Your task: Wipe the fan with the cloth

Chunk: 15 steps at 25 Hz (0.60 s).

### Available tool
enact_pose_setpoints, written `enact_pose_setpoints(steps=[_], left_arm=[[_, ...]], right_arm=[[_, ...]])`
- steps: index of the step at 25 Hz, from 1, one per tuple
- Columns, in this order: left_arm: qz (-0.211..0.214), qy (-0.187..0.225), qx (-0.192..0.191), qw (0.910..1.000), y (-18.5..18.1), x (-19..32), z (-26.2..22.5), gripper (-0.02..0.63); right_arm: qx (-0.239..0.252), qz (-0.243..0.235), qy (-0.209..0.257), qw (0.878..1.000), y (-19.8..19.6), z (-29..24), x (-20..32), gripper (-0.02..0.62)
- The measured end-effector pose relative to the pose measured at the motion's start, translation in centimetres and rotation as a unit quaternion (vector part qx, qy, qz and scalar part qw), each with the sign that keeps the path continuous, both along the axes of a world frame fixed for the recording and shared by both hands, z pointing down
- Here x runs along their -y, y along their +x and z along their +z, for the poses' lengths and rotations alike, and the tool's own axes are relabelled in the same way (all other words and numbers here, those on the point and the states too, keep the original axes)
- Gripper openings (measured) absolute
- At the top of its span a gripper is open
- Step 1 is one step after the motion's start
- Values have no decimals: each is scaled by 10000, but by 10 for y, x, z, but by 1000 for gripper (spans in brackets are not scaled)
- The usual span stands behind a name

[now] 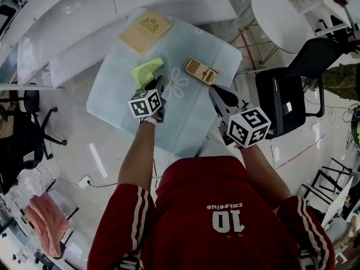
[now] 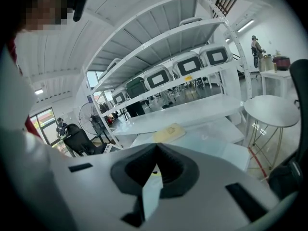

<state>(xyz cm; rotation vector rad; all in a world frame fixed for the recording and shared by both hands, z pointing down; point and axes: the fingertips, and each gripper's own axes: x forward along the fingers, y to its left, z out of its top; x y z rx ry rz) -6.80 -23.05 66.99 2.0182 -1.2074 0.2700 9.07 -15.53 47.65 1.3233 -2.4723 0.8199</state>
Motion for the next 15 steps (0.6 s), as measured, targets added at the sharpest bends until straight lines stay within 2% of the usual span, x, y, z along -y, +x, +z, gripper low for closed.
enact_pose_setpoints(steps=[15], left_arm=[[-119, 33, -9, 9999, -16, -4, -2, 21]], right_arm=[[-59, -116, 46, 9999, -12, -5, -2, 5]])
